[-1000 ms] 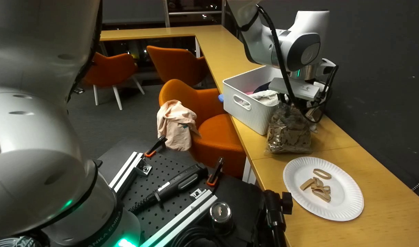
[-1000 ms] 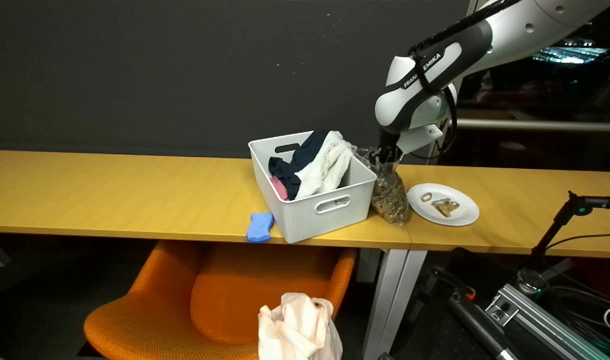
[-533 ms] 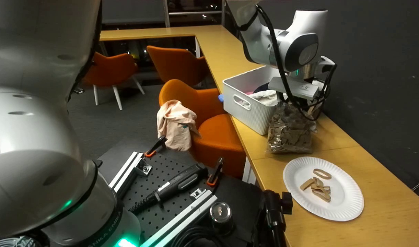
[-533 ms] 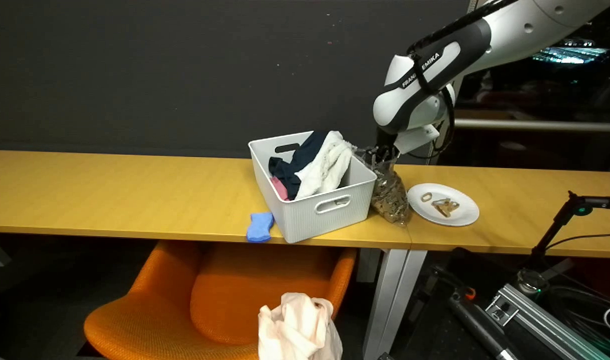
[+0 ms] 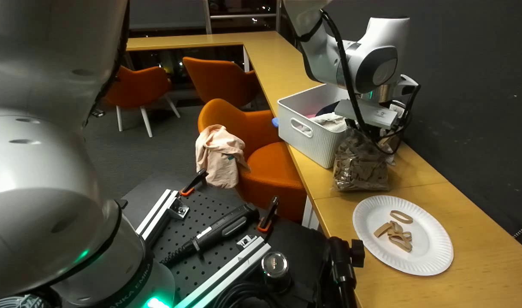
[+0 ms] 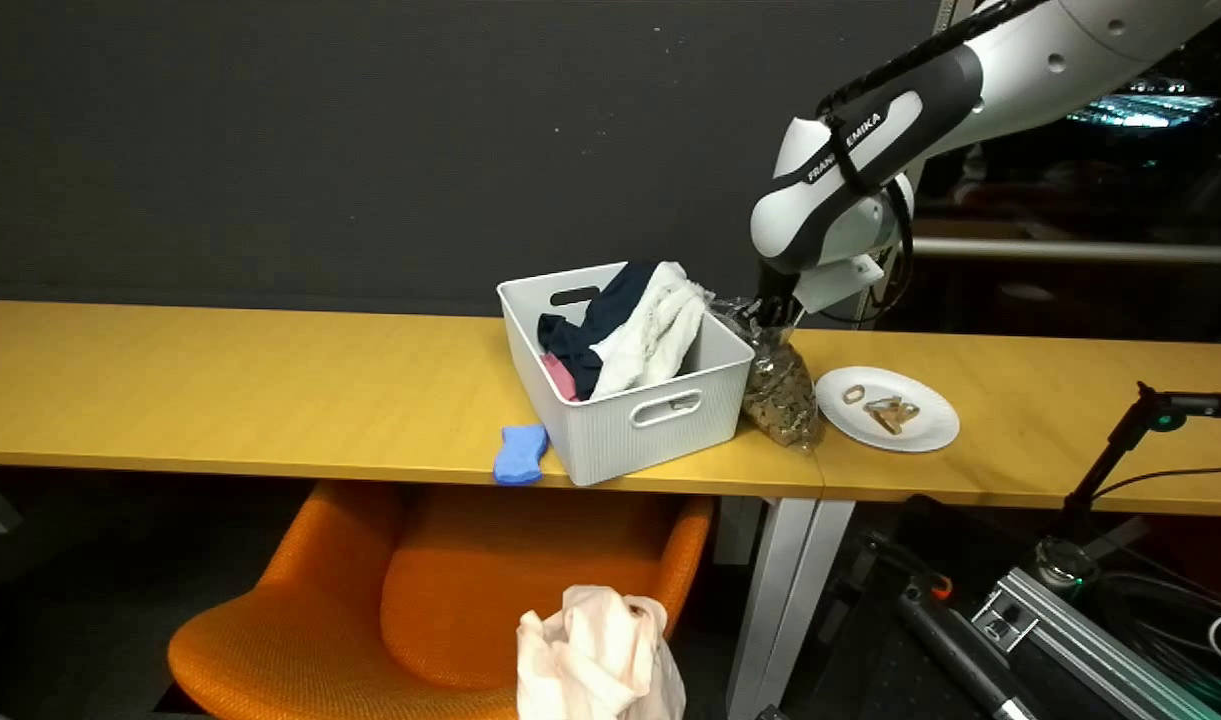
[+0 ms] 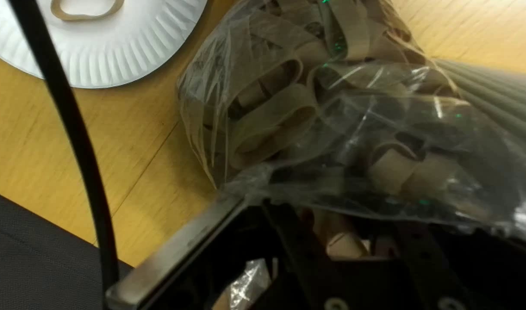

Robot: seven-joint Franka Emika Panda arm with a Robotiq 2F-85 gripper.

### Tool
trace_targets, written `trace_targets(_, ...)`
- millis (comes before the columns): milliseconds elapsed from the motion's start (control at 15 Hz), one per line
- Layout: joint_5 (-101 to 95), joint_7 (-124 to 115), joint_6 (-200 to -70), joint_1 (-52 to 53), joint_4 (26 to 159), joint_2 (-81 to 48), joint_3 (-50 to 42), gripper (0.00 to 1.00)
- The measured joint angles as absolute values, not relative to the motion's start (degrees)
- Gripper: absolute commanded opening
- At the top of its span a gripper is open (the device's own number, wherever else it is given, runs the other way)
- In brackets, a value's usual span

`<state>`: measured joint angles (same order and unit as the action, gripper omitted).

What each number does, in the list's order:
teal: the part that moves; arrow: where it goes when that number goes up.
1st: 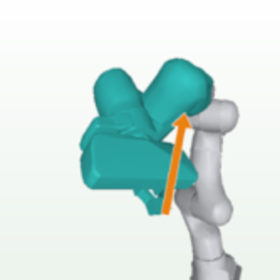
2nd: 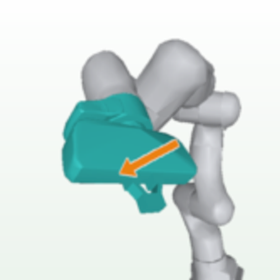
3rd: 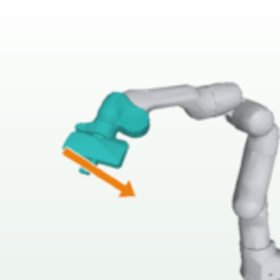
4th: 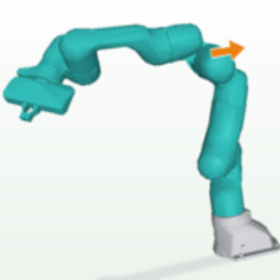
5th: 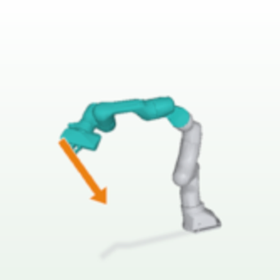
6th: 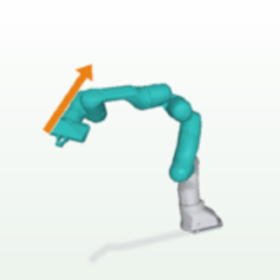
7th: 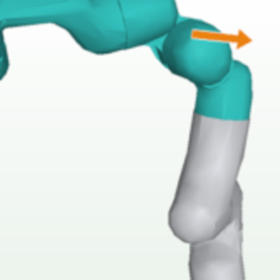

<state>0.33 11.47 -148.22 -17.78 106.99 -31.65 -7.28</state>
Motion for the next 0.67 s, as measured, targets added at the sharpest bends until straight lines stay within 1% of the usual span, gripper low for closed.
trace_targets(67,0.34,11.48,-148.23,-17.81,106.99,-31.72,-7.28,0.01)
trace_targets(133,0.34,11.48,-148.27,-17.83,106.99,-31.79,-7.28,0.00)
trace_targets(667,0.35,11.48,-148.34,-18.29,107.02,-31.12,-7.34,0.01)
